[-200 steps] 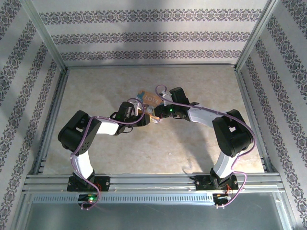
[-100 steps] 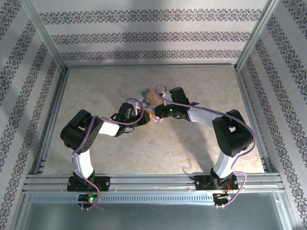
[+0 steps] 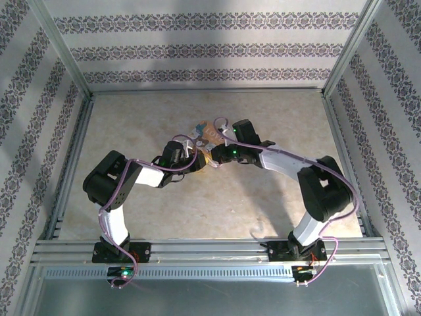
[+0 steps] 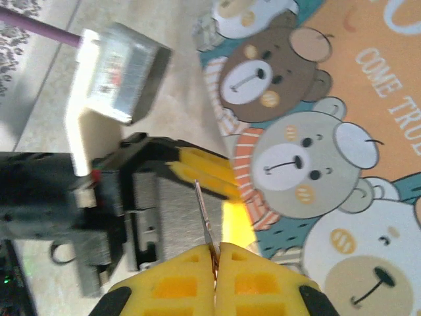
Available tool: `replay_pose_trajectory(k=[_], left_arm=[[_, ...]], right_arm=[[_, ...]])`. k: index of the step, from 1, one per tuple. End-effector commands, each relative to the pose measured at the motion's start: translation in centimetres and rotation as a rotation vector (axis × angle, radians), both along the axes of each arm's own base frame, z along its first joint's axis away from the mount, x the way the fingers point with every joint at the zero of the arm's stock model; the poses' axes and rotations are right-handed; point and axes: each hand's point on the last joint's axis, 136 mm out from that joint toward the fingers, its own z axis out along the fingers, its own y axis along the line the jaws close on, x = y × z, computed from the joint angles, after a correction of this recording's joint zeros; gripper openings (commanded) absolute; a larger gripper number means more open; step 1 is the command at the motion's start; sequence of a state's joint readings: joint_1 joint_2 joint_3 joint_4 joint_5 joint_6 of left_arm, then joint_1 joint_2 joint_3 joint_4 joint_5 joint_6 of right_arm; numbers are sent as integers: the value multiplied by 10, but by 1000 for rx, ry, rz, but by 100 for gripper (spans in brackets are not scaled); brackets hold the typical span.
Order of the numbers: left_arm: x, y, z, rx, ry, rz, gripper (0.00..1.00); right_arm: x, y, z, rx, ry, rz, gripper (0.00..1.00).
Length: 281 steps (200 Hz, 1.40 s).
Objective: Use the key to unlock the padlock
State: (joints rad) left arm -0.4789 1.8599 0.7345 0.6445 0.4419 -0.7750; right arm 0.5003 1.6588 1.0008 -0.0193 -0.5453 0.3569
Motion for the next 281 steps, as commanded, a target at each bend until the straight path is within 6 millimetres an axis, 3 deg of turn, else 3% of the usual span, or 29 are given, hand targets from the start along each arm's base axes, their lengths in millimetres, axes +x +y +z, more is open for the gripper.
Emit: replay_pose_trajectory(k=[1,24,59,95,155,281], left_arm=[[1,-18,40,-98,-94,-46,23],[-4,-20,43,-116,-75,-59,23],[-9,-26,51,-161,-58,-75,23],[-11,-31,54,-174,-52,-90,23],[-11,-34,56,-178,-49,-93,23],[-11,-34,53,-172,-40,-89,22]], right_arm=[[-14,-8,16,-9,-67,15,0],[-36,-16,8,-37,-95,40,0],[-66,-25,-19,-99,-122,70,0],[-81,-21,-47,-131,-132,90,0],[-76,-16,-73,-126,-157,61,0],[-50,-13,-69,-122,-226,-22,0]])
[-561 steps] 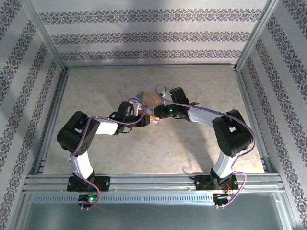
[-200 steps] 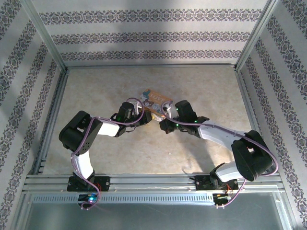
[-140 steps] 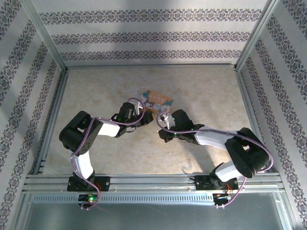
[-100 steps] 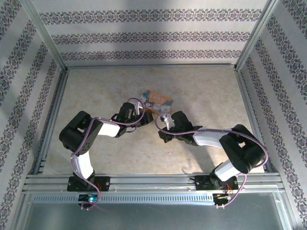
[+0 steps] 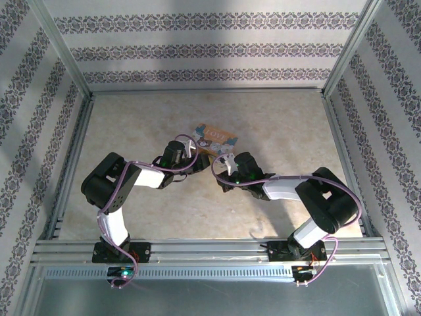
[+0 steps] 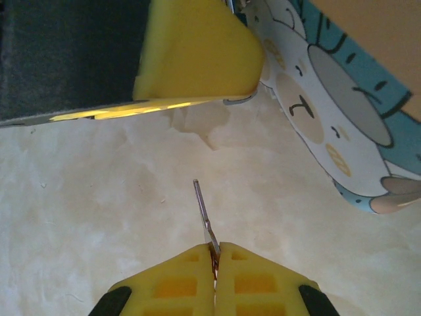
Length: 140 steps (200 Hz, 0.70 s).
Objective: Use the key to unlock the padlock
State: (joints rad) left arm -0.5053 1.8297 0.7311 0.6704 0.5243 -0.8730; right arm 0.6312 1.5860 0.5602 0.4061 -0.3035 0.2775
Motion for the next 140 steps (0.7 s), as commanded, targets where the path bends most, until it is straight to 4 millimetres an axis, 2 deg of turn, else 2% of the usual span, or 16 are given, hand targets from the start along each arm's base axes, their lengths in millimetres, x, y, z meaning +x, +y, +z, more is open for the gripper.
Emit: replay_pose_trajectory(k=[1,140], left_arm=[[3,-14,33,-64,-86,-33,22],[4,-15,33,-62,-81,-32,22]], right_arm=[[8,5,8,12,-36,-18,0],[22,9,12,3,-56,-53,0]])
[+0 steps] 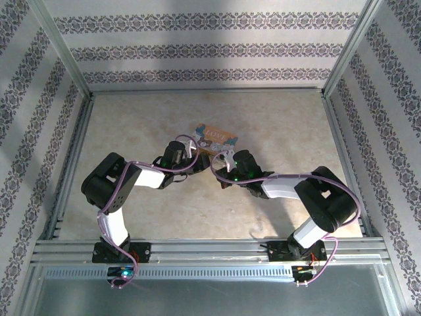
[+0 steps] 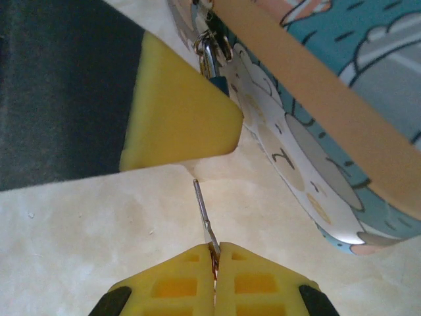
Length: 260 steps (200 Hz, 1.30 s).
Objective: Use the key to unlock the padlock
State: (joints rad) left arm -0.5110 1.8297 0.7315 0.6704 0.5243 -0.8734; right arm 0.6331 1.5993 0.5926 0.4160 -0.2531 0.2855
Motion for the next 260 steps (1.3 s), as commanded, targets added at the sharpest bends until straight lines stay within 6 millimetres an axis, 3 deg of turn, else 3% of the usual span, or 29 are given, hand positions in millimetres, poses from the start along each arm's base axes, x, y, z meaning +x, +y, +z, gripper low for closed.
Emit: replay_pose_trajectory(k=[1,192,260], left_arm=[[5,-13,33,-63,-81,-26,22],[4,-13,31,-62,-76,-28,22],[4,-13,32,-64,-77,-28,22]], right_arm=[[7,8,5,9,-19,-11,0],[14,7,-6,-57,-6,-42,0],[18,9,1,-51,-28,-45,0]])
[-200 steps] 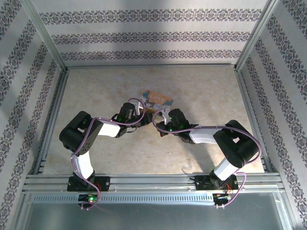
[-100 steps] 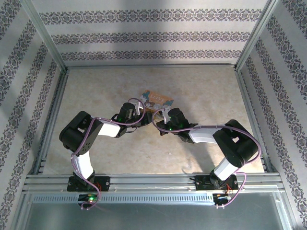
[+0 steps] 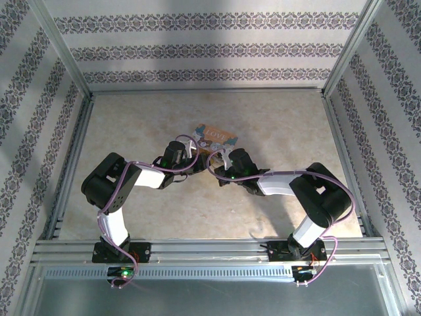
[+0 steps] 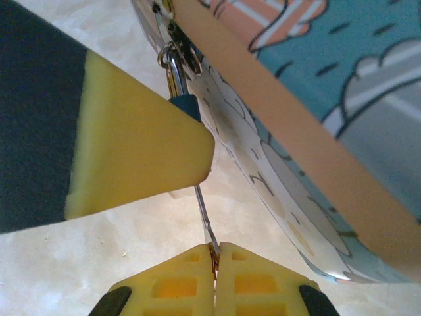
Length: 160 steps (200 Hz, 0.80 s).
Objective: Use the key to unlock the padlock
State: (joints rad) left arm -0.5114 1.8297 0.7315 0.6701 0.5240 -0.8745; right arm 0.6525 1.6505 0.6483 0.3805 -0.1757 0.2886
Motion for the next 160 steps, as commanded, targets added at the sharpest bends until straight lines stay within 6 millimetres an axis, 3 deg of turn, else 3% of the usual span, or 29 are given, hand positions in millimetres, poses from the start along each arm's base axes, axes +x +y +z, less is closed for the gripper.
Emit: replay_pose_trajectory(k=[1,160], left_arm=[[5,-13,32,-63,-78,-28,22],[2,-16,36,-76,-79,-34,22]], right_arm=[[6,7,8,4,-25,-2,0],[21,8,18,-18,-134,0,0]])
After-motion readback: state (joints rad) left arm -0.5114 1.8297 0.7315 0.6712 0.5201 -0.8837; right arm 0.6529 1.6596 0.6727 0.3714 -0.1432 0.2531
